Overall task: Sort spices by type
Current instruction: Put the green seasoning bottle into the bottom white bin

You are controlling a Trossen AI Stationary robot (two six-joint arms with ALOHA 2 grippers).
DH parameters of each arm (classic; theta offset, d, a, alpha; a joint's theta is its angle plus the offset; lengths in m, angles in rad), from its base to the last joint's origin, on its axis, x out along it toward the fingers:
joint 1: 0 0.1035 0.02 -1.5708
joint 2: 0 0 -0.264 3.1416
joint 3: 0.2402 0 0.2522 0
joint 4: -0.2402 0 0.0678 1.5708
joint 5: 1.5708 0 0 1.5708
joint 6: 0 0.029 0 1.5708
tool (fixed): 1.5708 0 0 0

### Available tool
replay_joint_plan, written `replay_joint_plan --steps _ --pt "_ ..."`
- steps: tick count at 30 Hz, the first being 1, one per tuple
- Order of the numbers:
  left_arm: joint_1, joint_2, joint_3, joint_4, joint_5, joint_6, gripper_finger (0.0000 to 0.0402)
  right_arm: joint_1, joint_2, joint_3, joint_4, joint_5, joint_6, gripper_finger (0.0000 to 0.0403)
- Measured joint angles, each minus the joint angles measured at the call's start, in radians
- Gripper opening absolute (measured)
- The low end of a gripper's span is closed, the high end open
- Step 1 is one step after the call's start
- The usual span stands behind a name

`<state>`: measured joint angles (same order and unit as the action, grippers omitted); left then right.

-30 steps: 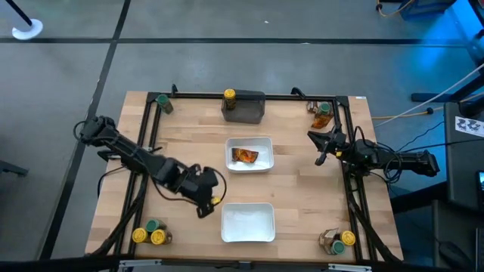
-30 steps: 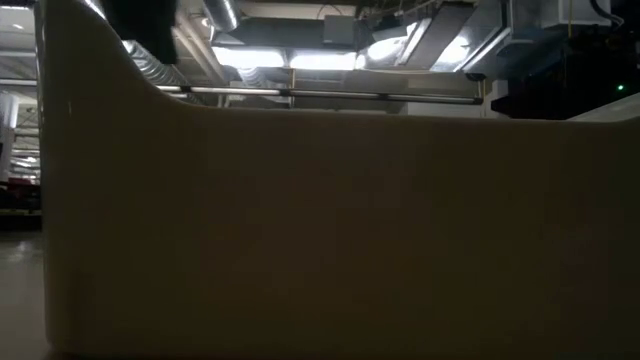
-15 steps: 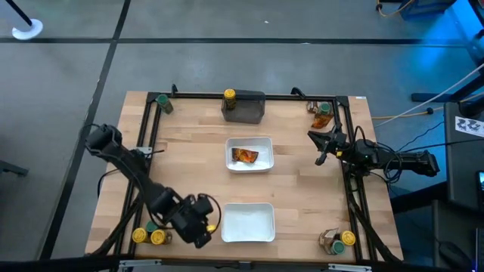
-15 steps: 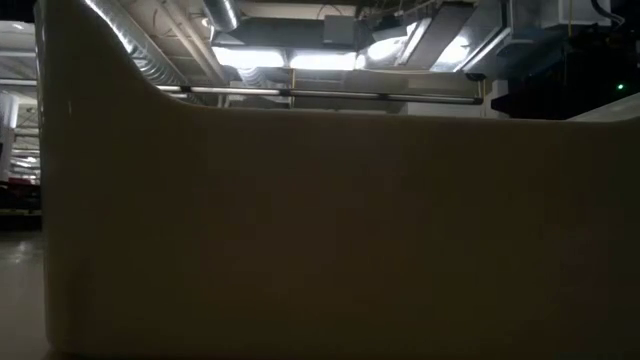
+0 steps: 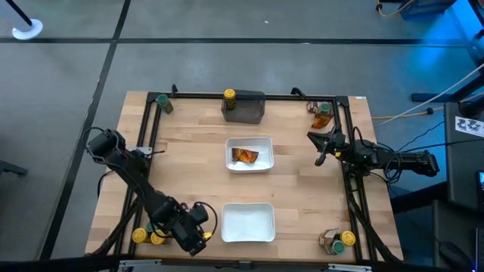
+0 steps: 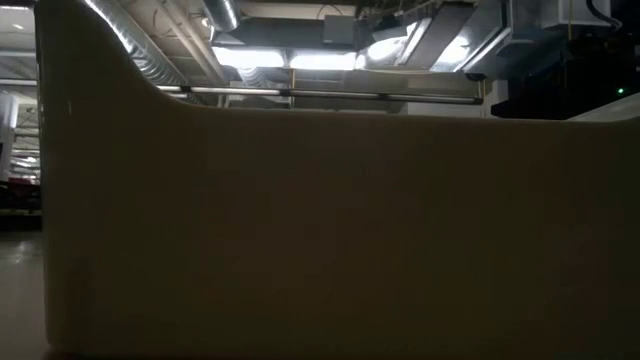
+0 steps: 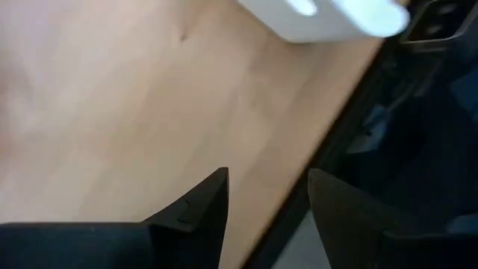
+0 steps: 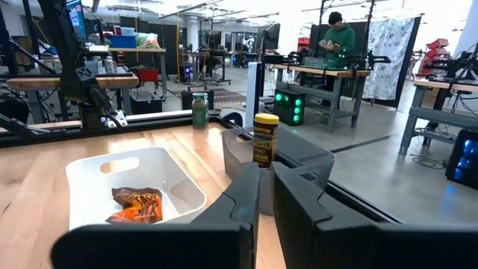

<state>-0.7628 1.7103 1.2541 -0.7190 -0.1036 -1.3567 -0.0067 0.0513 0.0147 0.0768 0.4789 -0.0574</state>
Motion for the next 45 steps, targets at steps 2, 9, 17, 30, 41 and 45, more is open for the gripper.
replay_joint_plan --steps 2,9,17,30,41,45 --pt "0.000 0.000 -0.004 -0.006 -0.039 0.015 0.0169 0.000 0.000 0.000 -0.001 0.000 0.000 0.0037" --pt "0.065 0.000 -0.012 -0.074 -0.076 0.050 0.0169 0.000 0.000 0.000 -0.007 0.000 0.000 0.0037" --pt "0.152 0.000 -0.012 -0.107 0.000 0.192 0.0169 0.000 0.000 0.000 -0.009 0.000 0.000 0.0037" --pt "0.283 0.000 -0.013 -0.136 0.042 0.421 0.0169 0.000 0.000 0.000 -0.010 0.007 -0.005 0.0037" --pt "0.298 0.000 -0.013 -0.211 0.088 0.453 0.0169 0.000 0.000 -0.001 0.006 0.011 -0.034 0.0037" --pt "0.292 -0.004 -0.013 -0.253 0.187 0.459 0.0169 0.000 0.000 -0.001 0.006 0.010 -0.034 0.0037"
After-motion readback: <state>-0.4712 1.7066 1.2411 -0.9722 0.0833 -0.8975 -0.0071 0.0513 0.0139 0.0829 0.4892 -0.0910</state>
